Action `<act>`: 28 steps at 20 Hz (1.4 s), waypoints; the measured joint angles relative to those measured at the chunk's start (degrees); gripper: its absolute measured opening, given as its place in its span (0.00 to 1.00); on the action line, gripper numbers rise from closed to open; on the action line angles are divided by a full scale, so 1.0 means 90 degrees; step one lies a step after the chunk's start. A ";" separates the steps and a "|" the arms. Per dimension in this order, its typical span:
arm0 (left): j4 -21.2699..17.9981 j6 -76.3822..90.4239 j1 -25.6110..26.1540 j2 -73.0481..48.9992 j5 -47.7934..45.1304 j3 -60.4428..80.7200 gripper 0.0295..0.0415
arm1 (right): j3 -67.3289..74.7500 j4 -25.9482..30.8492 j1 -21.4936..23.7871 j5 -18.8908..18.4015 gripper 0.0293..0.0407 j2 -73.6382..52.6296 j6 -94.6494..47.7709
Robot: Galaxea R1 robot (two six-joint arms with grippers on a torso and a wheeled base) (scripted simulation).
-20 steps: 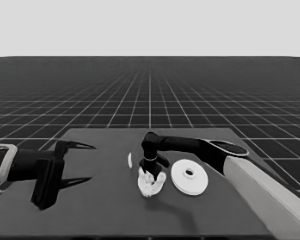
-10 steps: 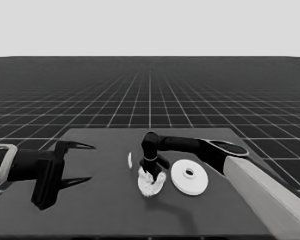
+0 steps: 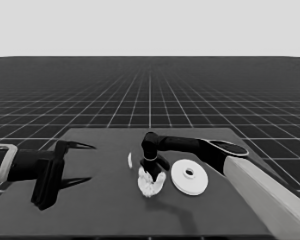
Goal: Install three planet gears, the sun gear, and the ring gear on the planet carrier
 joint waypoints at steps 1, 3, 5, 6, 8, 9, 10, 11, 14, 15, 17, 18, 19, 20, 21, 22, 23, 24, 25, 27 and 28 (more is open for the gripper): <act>0.0000 0.0000 0.0000 0.0000 0.0000 0.0000 0.75 | 0.0000 0.0000 0.0000 0.0000 0.14 0.0000 0.0067; 0.0000 0.0000 0.0000 0.0000 0.0000 0.0000 0.75 | 0.0000 0.0000 0.0000 0.0000 0.14 0.0000 0.0200; 0.0000 0.0000 0.0000 0.0000 0.0000 0.0000 0.75 | 0.0000 0.0000 0.0000 0.0000 0.14 0.0000 0.0333; 0.0000 0.0000 0.0000 0.0000 0.0000 0.0000 0.75 | 0.0000 0.0000 0.0000 0.0000 0.14 0.0000 0.0400; 0.0000 0.0000 0.0000 0.0000 0.0000 0.0000 0.75 | 0.0000 0.0000 0.0000 0.0000 0.14 0.0000 0.0533; 0.0000 0.0000 0.0000 0.0000 0.0000 0.0000 0.75 | 0.0000 0.0000 0.0000 0.0000 0.14 0.0000 0.0600; 0.0000 0.0000 0.0000 0.0000 0.0000 0.0000 0.75 | 0.0000 0.0000 0.0000 0.0000 0.14 0.0000 0.0667; 0.0000 0.0000 0.0000 0.0000 0.0000 0.0000 0.75 | 0.0000 0.0000 0.0000 0.0000 0.14 0.0000 0.0733; 0.0000 0.0000 0.0000 0.0000 0.0000 0.0000 0.75 | 0.0000 0.0000 0.0000 0.0000 0.14 0.0000 0.0933; 0.0000 0.0000 0.0000 0.0000 0.0000 0.0000 0.75 | 0.0000 0.0000 0.0000 0.0000 0.41 0.0000 0.0973; 0.0000 0.0000 0.0000 0.0000 0.0000 0.0000 0.75 | 0.0000 -0.0001 0.0000 0.0000 0.77 0.0000 0.1010; 0.0000 0.0000 0.0000 0.0000 0.0000 0.0000 0.75 | 0.0000 -0.0001 0.0001 0.0000 0.79 0.0000 0.1018; 0.0000 0.0000 0.0000 0.0000 0.0000 0.0000 0.75 | 0.0000 -0.0001 0.0001 0.0001 0.80 0.0000 0.1023; 0.0000 0.0000 0.0000 0.0000 0.0000 0.0000 0.75 | 0.0000 -0.0001 0.0001 0.0001 0.81 0.0000 0.1026; 0.0000 0.0000 0.0000 0.0000 0.0000 0.0000 0.75 | 0.0000 -0.0001 0.0001 0.0001 0.81 0.0000 0.1027; 0.0000 0.0000 0.0000 0.0000 0.0000 0.0000 0.75 | 0.0000 -0.0001 0.0001 0.0001 0.81 0.0000 0.1028; 0.0000 0.0000 0.0000 0.0000 0.0000 0.0000 0.75 | 0.0000 -0.0001 0.0001 0.0001 0.81 0.0000 0.1028; 0.0000 0.0000 0.0000 0.0000 0.0000 0.0000 0.75 | 0.0000 -0.0001 0.0001 0.0001 0.81 0.0000 0.1028; 0.0000 0.0000 0.0000 0.0000 0.0000 0.0000 0.75 | 0.0245 0.0276 0.0312 -0.0165 0.88 -0.0056 -0.1473; 0.0000 0.0000 0.0000 0.0000 0.0000 0.0000 0.75 | 0.0410 0.0564 0.0695 -0.0244 0.83 -0.0085 -0.3986; 0.0000 0.0000 0.0000 0.0000 0.0000 0.0000 0.75 | 0.0434 0.0634 0.0774 -0.0246 0.82 -0.0091 -0.4545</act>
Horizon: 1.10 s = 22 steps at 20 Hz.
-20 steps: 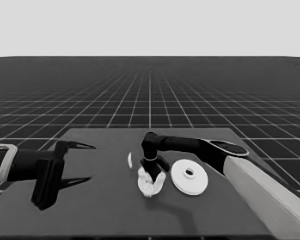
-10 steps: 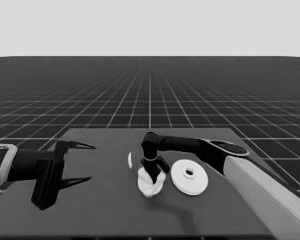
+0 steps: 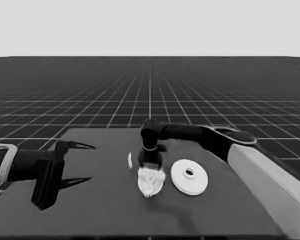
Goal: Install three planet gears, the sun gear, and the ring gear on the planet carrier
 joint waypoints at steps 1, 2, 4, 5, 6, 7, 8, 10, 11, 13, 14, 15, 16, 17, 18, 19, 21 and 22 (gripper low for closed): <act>0.0000 0.0000 0.0000 0.0000 0.0000 0.0000 0.75 | 0.0012 0.0044 0.0045 0.0002 0.81 -0.0004 -0.0331; 0.0000 0.0000 0.0000 0.0000 0.0000 0.0000 0.75 | 0.0018 0.0070 0.0070 0.0004 0.81 -0.0007 -0.0527; 0.0000 0.0000 0.0000 0.0000 0.0000 0.0000 0.75 | 0.0022 0.0096 0.0091 0.0007 0.81 -0.0011 -0.0712; 0.0000 0.0000 0.0000 0.0000 0.0000 0.0000 0.75 | 0.0023 0.0102 0.0096 0.0009 0.81 -0.0012 -0.0753; 0.0000 0.0000 0.0000 0.0000 0.0000 0.0000 0.75 | 0.0024 0.0105 0.0098 0.0009 0.81 -0.0012 -0.0777; 0.0000 0.0000 0.0000 0.0000 0.0000 0.0000 0.75 | 0.2924 -0.1282 -0.0694 0.0953 0.98 -0.1774 -0.3448; 0.0000 0.0000 0.0000 0.0000 0.0000 0.0000 0.75 | 0.5142 -0.2116 -0.1445 0.1506 0.89 -0.4461 -0.5141; 0.0000 0.0000 0.0000 0.0000 0.0000 0.0000 0.75 | 0.7225 -0.2895 -0.2068 0.2020 0.82 -0.7071 -0.6723; 0.0000 0.0000 0.0000 0.0000 0.0000 0.0000 0.75 | 0.7687 -0.3065 -0.2188 0.2135 0.81 -0.7604 -0.7067; 0.0000 0.0000 0.0000 0.0000 0.0000 0.0000 0.75 | 0.8117 -0.3225 -0.2292 0.2245 0.81 -0.8085 -0.7389; 0.0000 0.0000 0.0000 0.0000 0.0000 0.0000 0.75 | 0.8209 -0.3260 -0.2313 0.2269 0.81 -0.8186 -0.7460; 0.0000 0.0000 0.0000 0.0000 0.0000 0.0000 0.75 | 0.8263 -0.3281 -0.2325 0.2283 0.81 -0.8244 -0.7501; 0.0000 0.0000 0.0000 0.0000 0.0000 0.0000 0.75 | 0.8294 -0.3293 -0.2332 0.2291 0.81 -0.8278 -0.7525; 0.0000 0.0000 0.0000 0.0000 0.0000 0.0000 0.75 | 0.6995 -0.1138 -0.0353 0.0536 0.92 -0.6522 -0.4547; 0.0000 0.0000 0.0000 0.0000 0.0000 0.0000 0.75 | 0.5227 -0.0307 0.0300 0.0310 0.88 -0.5145 -0.3261; 0.0000 0.0000 0.0000 0.0000 0.0000 0.0000 0.75 | 0.3914 0.0018 0.0386 0.0257 0.84 -0.4439 -0.2853; 0.0000 0.0000 0.0000 0.0000 0.0000 0.0000 0.75 | 0.2452 0.0303 0.0395 0.0197 0.81 -0.3749 -0.2649; 0.0000 0.0000 0.0000 0.0000 0.0000 0.0000 0.75 | 0.2085 0.0363 0.0391 0.0180 0.81 -0.3582 -0.2634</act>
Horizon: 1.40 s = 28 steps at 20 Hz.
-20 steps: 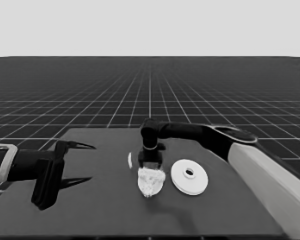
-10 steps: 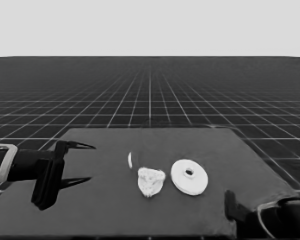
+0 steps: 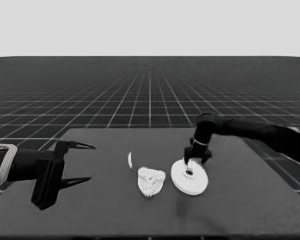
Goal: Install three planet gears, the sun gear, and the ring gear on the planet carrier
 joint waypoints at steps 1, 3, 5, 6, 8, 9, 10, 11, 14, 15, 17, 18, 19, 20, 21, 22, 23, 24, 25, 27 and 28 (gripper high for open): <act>0.0000 0.0000 0.0000 0.0000 0.0000 0.0000 0.75 | -0.0229 0.0035 -0.0004 -0.0011 0.81 0.0104 0.0001; 0.0000 0.0000 0.0000 0.0000 0.0000 0.0000 0.75 | -0.0455 0.0067 -0.0010 -0.0022 0.81 0.0206 -0.0004; 0.0000 0.0000 0.0000 0.0000 0.0000 0.0000 0.75 | -0.0702 -0.0384 -0.0489 0.0225 0.81 0.0306 -0.0085; 0.0000 0.0000 0.0000 0.0000 0.0000 0.0000 0.75 | -0.0894 -0.0642 -0.0839 0.0390 0.81 0.0382 -0.0161; 0.0000 0.0000 0.0000 0.0000 0.0000 0.0000 0.75 | -0.1143 -0.0860 -0.1132 0.0560 0.81 0.0482 -0.0261; 0.0000 0.0000 0.0000 0.0000 0.0000 0.0000 0.75 | -0.1204 -0.0905 -0.1189 0.0599 0.81 0.0507 -0.0286; 0.0000 0.0000 0.0000 0.0000 0.0000 0.0000 0.75 | -0.1240 -0.0930 -0.1220 0.0622 0.81 0.0521 -0.0300; 0.0000 0.0000 0.0000 0.0000 0.0000 0.0000 0.75 | -0.1261 -0.0946 -0.1238 0.0636 0.81 0.0530 -0.0308; 0.0000 0.0000 0.0000 0.0000 0.0000 0.0000 0.75 | -0.1283 -0.0963 -0.1257 0.0652 0.81 0.0539 -0.0317; 0.0000 0.0000 0.0000 0.0000 0.0000 0.0000 0.75 | -0.1286 -0.0965 -0.1258 0.0653 0.50 0.0539 -0.0318; 0.0000 0.0000 0.0000 0.0000 0.0000 0.0000 0.75 | -0.1288 -0.0965 -0.1258 0.0654 0.49 0.0540 -0.0319; 0.0000 0.0000 0.0000 0.0000 0.0000 0.0000 0.75 | -0.1288 -0.0965 -0.1258 0.0654 0.49 0.0540 -0.0319; 0.0000 0.0000 0.0000 0.0000 0.0000 0.0000 0.75 | -0.1288 -0.0965 -0.1258 0.0654 0.49 0.0540 -0.0319; 0.0000 0.0000 0.0000 0.0000 0.0000 0.0000 0.75 | -0.1289 -0.0966 -0.1258 0.0654 0.49 0.0540 -0.0319; 0.0000 0.0000 0.0000 0.0000 0.0000 0.0000 0.75 | -0.1288 -0.0965 -0.1258 0.0654 0.49 0.0540 -0.0319; 0.0000 0.0000 0.0000 0.0000 0.0000 0.0000 0.75 | -0.1289 -0.0965 -0.1258 0.0654 0.49 0.0540 -0.0319; 0.0000 0.0000 0.0000 0.0000 0.0000 0.0000 0.75 | -0.1289 -0.0965 -0.1258 0.0654 0.49 0.0540 -0.0319; 0.0000 0.0000 0.0000 0.0000 0.0000 0.0000 0.75 | -0.1289 -0.0966 -0.1258 0.0654 0.49 0.0540 -0.0319; 0.0000 0.0000 0.0000 0.0000 0.0000 0.0000 0.75 | -0.0850 -0.0590 -0.0860 0.0341 0.49 0.0366 -0.0125; 0.0000 0.0000 0.0000 0.0000 0.0000 0.0000 0.75 | -0.0611 -0.0161 -0.0292 0.0089 0.49 0.0273 -0.0020; 0.0000 0.0000 0.0000 0.0000 0.0000 0.0000 0.75 | -0.0590 -0.0060 -0.0175 0.0038 0.49 0.0266 -0.0012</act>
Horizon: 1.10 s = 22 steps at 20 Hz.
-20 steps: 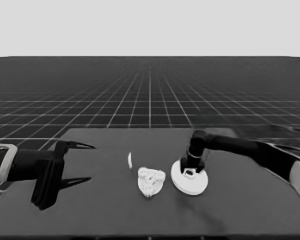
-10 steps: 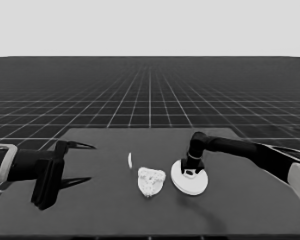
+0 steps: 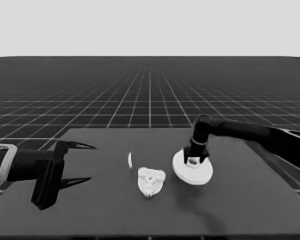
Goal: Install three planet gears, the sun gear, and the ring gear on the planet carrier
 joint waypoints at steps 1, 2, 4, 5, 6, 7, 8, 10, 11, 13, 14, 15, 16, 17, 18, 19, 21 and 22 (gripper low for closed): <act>0.0000 0.0000 0.0000 0.0000 0.0000 0.0000 0.75 | 0.0006 0.0059 0.0066 -0.0029 0.49 -0.0002 0.0002; 0.0000 0.0000 0.0000 0.0000 0.0000 0.0000 0.75 | 0.0008 0.0094 0.0103 -0.0045 0.49 -0.0002 0.0002; 0.0000 0.0000 0.0000 0.0000 0.0000 0.0000 0.75 | 0.0007 0.0128 0.0134 -0.0061 0.49 -0.0002 0.0000; 0.0000 0.0000 0.0000 0.0000 0.0000 0.0000 0.75 | 0.0006 0.0135 0.0140 -0.0065 0.49 -0.0002 -0.0001; 0.0000 0.0000 0.0000 0.0000 0.0000 0.0000 0.75 | 0.0005 0.0139 0.0144 -0.0067 0.49 -0.0002 -0.0001; 0.0000 0.0000 0.0000 0.0000 0.0000 0.0000 0.75 | 0.0032 -0.0027 0.0050 -0.0148 0.49 0.0753 0.1181; 0.0000 0.0000 0.0000 0.0000 0.0000 0.0000 0.75 | -0.0176 -0.0104 -0.0025 -0.0191 0.49 0.1734 0.1721; 0.0000 0.0000 0.0000 0.0000 0.0000 0.0000 0.75 | -0.0835 -0.0165 -0.0094 -0.0212 0.49 0.2742 0.1903; 0.0000 0.0000 0.0000 0.0000 0.0000 0.0000 0.75 | -0.1042 -0.0178 -0.0107 -0.0213 0.49 0.2956 0.1897; 0.0000 0.0000 0.0000 0.0000 0.0000 0.0000 0.75 | -0.1258 -0.0190 -0.0118 -0.0213 0.49 0.3148 0.1878; 0.0000 0.0000 0.0000 0.0000 0.0000 0.0000 0.75 | -0.1308 -0.0193 -0.0120 -0.0213 0.49 0.3187 0.1872; 0.0000 0.0000 0.0000 0.0000 0.0000 0.0000 0.75 | -0.1338 -0.0194 -0.0122 -0.0213 0.49 0.3210 0.1868; 0.0000 0.0000 0.0000 0.0000 0.0000 0.0000 0.75 | -0.1356 -0.0195 -0.0123 -0.0213 0.49 0.3223 0.1866; 0.0000 0.0000 0.0000 0.0000 0.0000 0.0000 0.75 | -0.1474 -0.0443 -0.0355 -0.0152 0.49 0.3258 0.1793; 0.0000 0.0000 0.0000 0.0000 0.0000 0.0000 0.75 | -0.1562 -0.0588 -0.0527 -0.0110 0.49 0.3282 0.1740; 0.0000 0.0000 0.0000 0.0000 0.0000 0.0000 0.75 | -0.1622 -0.0672 -0.0622 -0.0082 0.49 0.3298 0.1705; 0.0000 0.0000 0.0000 0.0000 0.0000 0.0000 0.75 | -0.1681 -0.0749 -0.0703 -0.0054 0.49 0.3314 0.1671; 0.0000 0.0000 0.0000 0.0000 0.0000 0.0000 0.75 | -0.1693 -0.0767 -0.0715 -0.0047 0.49 0.3318 0.1664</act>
